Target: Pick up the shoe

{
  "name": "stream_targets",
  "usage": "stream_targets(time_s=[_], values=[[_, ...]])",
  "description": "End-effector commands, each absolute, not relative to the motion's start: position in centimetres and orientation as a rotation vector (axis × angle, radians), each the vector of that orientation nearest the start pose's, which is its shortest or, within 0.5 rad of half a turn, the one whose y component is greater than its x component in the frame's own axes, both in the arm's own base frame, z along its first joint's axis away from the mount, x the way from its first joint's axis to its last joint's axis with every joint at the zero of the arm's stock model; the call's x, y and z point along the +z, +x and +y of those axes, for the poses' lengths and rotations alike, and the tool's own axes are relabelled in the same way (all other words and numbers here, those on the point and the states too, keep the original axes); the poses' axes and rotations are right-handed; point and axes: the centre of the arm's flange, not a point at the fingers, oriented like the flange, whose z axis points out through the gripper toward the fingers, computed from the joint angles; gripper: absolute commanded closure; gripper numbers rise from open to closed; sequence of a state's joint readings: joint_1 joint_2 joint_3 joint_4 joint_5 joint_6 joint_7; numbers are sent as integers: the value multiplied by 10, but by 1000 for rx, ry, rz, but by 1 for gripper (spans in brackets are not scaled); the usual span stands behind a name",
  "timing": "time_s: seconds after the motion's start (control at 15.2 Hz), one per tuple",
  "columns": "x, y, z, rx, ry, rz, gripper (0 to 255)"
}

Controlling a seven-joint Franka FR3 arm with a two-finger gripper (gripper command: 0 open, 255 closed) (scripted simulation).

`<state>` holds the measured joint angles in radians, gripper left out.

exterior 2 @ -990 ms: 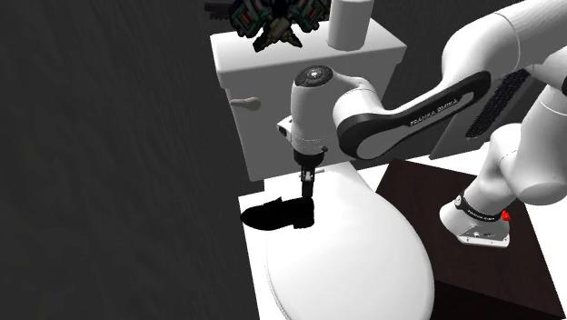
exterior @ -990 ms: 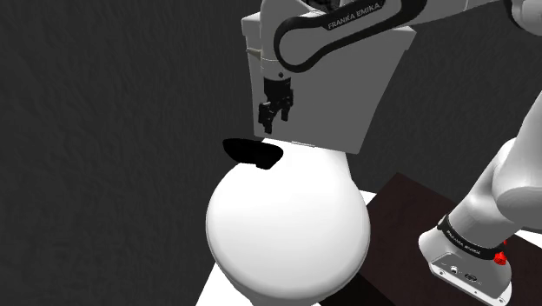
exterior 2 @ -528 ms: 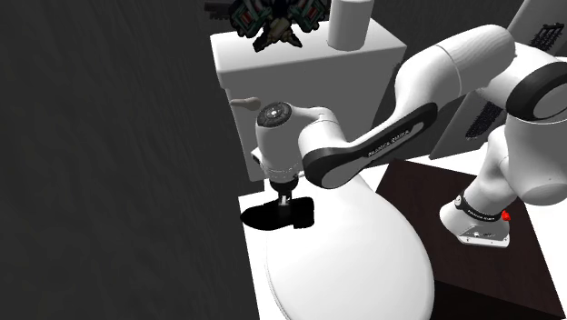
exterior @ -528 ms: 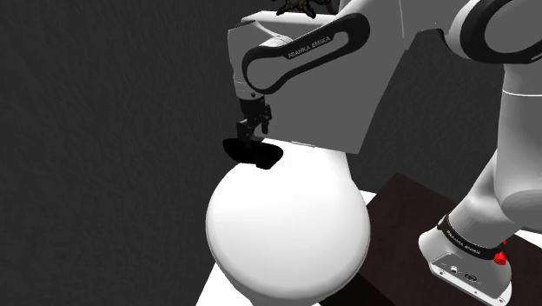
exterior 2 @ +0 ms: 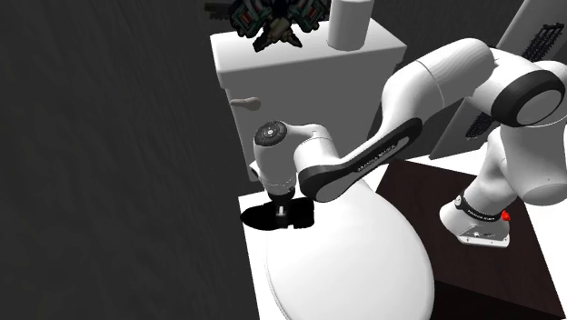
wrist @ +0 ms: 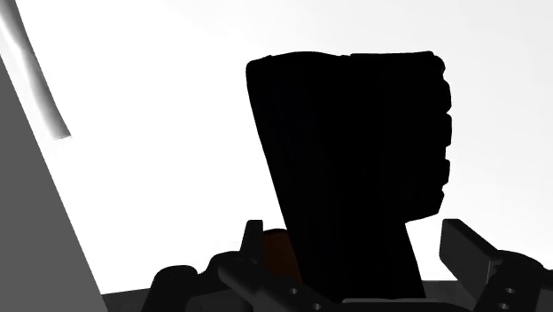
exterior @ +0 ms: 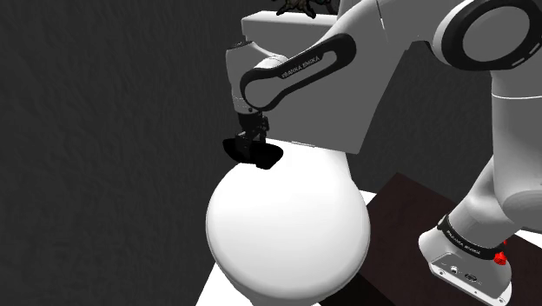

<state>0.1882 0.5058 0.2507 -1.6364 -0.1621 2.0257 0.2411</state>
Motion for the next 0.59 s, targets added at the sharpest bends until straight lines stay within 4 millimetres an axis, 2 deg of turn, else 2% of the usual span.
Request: stream_targets(time_s=[0.0, 0.07, 0.53], values=[[320, 617, 258, 136, -3165, -401, 0], [319, 616, 258, 136, -3165, -401, 255], [319, 616, 257, 136, -3165, -401, 255]])
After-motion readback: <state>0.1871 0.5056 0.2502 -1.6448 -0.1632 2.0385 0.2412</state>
